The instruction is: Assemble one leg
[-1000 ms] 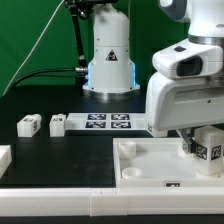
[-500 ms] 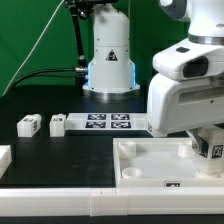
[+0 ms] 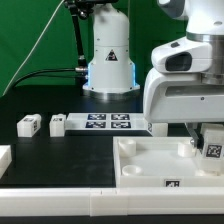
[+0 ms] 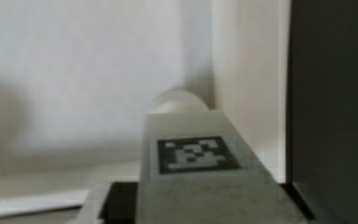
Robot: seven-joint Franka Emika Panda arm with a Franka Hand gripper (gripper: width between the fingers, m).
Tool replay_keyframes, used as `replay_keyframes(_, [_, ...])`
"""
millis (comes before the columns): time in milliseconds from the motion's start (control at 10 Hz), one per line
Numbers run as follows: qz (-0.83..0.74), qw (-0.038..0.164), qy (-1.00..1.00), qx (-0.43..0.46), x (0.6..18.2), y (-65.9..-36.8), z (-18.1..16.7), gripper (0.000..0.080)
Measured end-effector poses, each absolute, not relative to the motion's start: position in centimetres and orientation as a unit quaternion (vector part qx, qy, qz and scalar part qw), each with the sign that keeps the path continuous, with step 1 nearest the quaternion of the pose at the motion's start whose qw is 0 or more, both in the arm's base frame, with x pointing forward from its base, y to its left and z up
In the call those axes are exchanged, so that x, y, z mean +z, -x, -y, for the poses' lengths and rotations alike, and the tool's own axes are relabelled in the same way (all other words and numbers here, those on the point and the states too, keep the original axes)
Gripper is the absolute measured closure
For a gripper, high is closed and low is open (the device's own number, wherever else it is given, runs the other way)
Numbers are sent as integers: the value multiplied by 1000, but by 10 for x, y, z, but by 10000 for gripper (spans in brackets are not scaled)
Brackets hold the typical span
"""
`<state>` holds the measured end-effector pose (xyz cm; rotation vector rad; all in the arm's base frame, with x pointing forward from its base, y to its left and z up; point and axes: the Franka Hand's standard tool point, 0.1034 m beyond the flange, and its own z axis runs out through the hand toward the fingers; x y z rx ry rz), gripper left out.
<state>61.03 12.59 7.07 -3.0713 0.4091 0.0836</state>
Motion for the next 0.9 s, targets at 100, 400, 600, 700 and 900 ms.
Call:
replay_keyframes(100, [-203, 21, 978, 28, 70, -610, -126, 505])
replay_keyframes(400, [-356, 21, 934, 28, 66, -609, -125, 505])
replay_keyframes(600, [-438, 22, 898, 31, 65, -609, -126, 505])
replay_keyframes(700, [-480, 24, 876, 34, 65, -608, -128, 505])
replay_keyframes(900, [-436, 25, 899, 33, 65, -608, -128, 288])
